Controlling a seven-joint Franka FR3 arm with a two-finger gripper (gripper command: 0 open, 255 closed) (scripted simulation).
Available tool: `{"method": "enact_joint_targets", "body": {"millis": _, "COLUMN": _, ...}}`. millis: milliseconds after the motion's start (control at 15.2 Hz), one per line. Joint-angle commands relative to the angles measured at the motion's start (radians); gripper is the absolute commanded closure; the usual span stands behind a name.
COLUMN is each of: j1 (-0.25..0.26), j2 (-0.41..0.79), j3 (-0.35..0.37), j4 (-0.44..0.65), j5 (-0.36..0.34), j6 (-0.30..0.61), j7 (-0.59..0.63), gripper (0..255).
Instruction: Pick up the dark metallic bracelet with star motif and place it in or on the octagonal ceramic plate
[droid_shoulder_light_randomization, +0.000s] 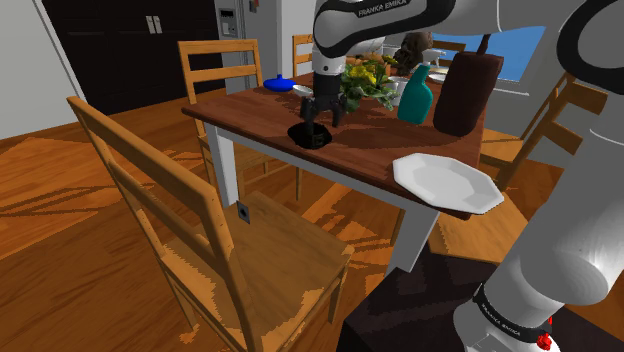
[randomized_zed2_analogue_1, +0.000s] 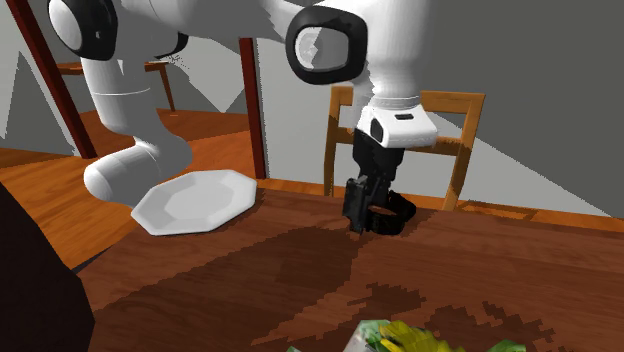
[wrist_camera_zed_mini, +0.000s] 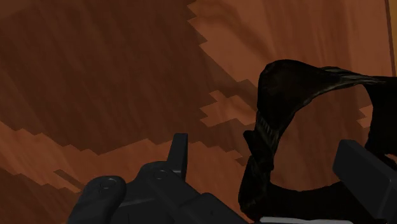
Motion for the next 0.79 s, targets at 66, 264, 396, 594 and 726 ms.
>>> {"method": "enact_joint_targets", "body": {"millis": 66, "j1": 0.0, "j2": 0.002, "j3": 0.0, "j4": -0.031, "j5": 0.0, "j6": 0.033, "j7": 0.001, "gripper": 0}}
{"method": "enact_joint_targets", "body": {"millis": 264, "j1": 0.0, "j2": 0.002, "j3": 0.0, "j4": -0.031, "j5": 0.0, "j6": 0.033, "j7": 0.001, "gripper": 0}}
{"method": "enact_joint_targets", "body": {"millis": 396, "j1": 0.0, "j2": 0.002, "j3": 0.0, "j4": -0.031, "j5": 0.0, "j6": 0.033, "j7": 0.001, "gripper": 0}}
{"method": "enact_joint_targets", "body": {"millis": 594, "j1": 0.0, "j2": 0.002, "j3": 0.0, "j4": -0.03, "j5": 0.0, "j6": 0.033, "j7": 0.001, "gripper": 255}}
{"method": "enact_joint_targets", "body": {"millis": 726, "j1": 0.0, "j2": 0.002, "j3": 0.0, "j4": -0.03, "j5": 0.0, "j6": 0.033, "j7": 0.001, "gripper": 255}}
